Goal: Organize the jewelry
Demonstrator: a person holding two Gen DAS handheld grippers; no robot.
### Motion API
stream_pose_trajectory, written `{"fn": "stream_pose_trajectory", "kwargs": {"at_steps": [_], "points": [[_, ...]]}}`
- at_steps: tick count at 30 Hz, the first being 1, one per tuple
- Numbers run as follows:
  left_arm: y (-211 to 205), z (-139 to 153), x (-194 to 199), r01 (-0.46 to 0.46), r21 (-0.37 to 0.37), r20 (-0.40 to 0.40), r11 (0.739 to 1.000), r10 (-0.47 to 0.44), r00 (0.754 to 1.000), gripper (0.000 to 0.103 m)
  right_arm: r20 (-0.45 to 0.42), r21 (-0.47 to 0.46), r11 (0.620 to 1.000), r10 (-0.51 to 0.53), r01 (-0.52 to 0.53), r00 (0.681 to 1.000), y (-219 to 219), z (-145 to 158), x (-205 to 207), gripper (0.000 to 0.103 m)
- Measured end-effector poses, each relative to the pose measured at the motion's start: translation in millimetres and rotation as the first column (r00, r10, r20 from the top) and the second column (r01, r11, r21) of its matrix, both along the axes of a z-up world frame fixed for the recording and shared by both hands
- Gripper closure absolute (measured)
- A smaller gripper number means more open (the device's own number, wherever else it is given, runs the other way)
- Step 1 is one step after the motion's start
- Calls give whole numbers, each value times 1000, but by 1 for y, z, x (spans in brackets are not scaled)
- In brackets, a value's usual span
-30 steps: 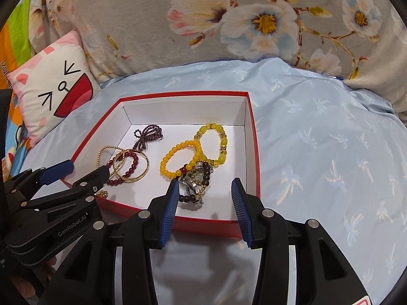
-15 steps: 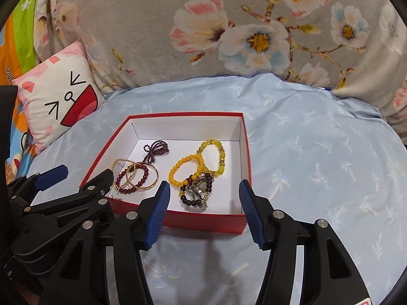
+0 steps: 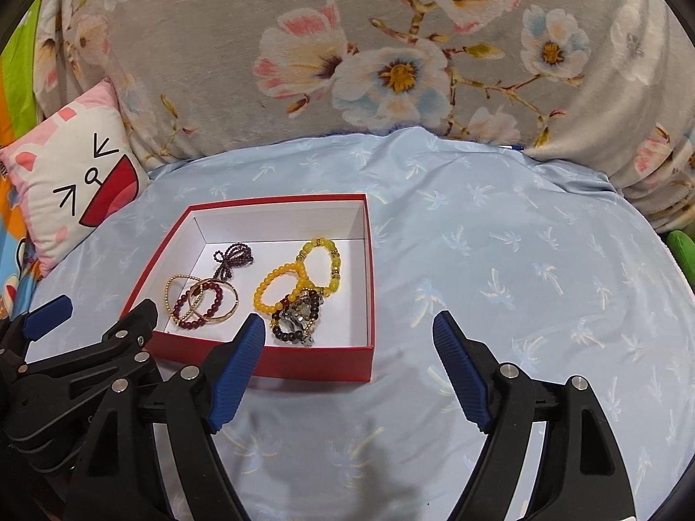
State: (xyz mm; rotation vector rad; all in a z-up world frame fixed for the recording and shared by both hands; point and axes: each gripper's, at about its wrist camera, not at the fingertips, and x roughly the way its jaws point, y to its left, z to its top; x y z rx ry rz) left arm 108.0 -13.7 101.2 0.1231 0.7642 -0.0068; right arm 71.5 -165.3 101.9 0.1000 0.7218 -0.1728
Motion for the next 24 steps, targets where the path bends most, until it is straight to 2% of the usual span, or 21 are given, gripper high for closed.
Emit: {"fn": "stream_pose_trajectory", "kwargs": {"at_steps": [24], "points": [[3,6,-8,-17,0,13,1000,17,1000,13,6,0,1000,-15,15,1000,2,4,-7,26]]}}
